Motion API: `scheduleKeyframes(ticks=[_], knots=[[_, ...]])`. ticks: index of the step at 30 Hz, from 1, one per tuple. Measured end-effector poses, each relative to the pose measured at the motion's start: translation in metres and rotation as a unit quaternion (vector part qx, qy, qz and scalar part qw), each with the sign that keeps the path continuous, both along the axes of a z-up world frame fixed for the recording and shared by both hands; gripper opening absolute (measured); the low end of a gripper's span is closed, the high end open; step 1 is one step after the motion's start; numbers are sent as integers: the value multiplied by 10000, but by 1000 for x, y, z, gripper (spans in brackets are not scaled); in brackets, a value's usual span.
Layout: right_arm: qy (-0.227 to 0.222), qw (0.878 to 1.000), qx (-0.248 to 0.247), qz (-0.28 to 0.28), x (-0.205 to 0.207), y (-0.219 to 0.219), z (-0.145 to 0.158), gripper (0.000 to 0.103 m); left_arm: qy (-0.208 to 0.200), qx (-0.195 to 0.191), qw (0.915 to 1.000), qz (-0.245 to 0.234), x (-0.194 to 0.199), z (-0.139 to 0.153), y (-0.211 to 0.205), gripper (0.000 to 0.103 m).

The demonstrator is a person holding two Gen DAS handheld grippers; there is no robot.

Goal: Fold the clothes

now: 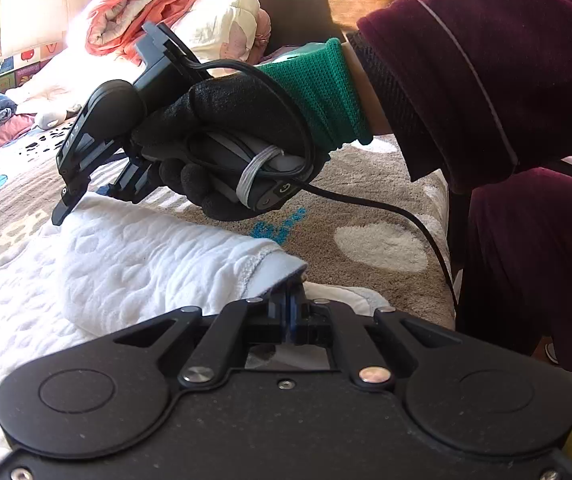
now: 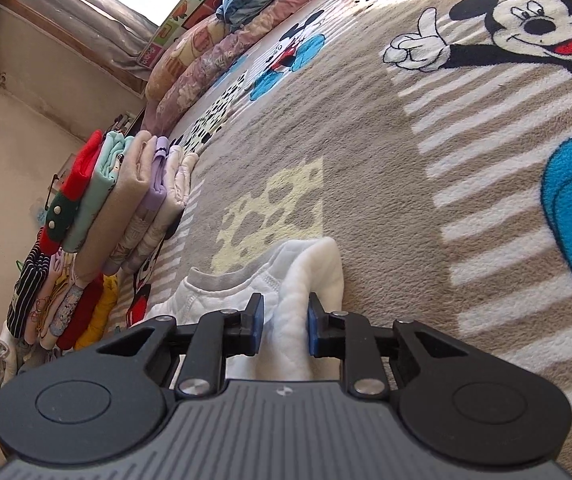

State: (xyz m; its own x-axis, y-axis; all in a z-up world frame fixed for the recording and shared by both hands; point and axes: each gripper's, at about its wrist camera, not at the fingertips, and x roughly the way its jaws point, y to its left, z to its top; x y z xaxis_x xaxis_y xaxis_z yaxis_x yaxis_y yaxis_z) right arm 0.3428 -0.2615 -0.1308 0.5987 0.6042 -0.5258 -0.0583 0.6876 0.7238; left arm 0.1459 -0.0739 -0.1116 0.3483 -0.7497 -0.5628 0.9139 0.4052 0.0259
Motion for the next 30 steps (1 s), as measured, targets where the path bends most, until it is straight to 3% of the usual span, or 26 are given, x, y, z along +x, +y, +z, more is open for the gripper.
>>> scheduleKeyframes(ticks=[2,7,8,11,15,18,21,25,30], knots=[[-104,9999,-54,16,-4,-3,6,29,-48,64,10000,28,-1,-1,-1,0],[-540,9969,-579,-3,-24,-12,31,55,84,129,9999,-68,-2,-3,-3,5],[-648,9953,-713,27,-30,-14,35,56,124,109,9998,-99,-2,-2,0,7],[-993,9909,-907,-2,-57,-23,50,56,230,-54,9994,-261,-5,7,13,9],[-1487,9836,-1011,-114,-111,-32,57,52,348,-675,9968,-245,-2,28,45,9],[-1868,9745,-1234,-166,-160,-26,53,48,467,-1256,9892,590,22,34,67,9],[-2231,9646,-1396,-155,-196,-10,45,41,537,-1669,9728,1516,44,35,74,9],[-2568,9457,-1970,302,-217,24,39,35,275,-1388,9679,2078,61,34,45,9],[-2622,9365,-2211,723,-222,40,32,34,-31,-868,9749,2048,84,32,6,9]])
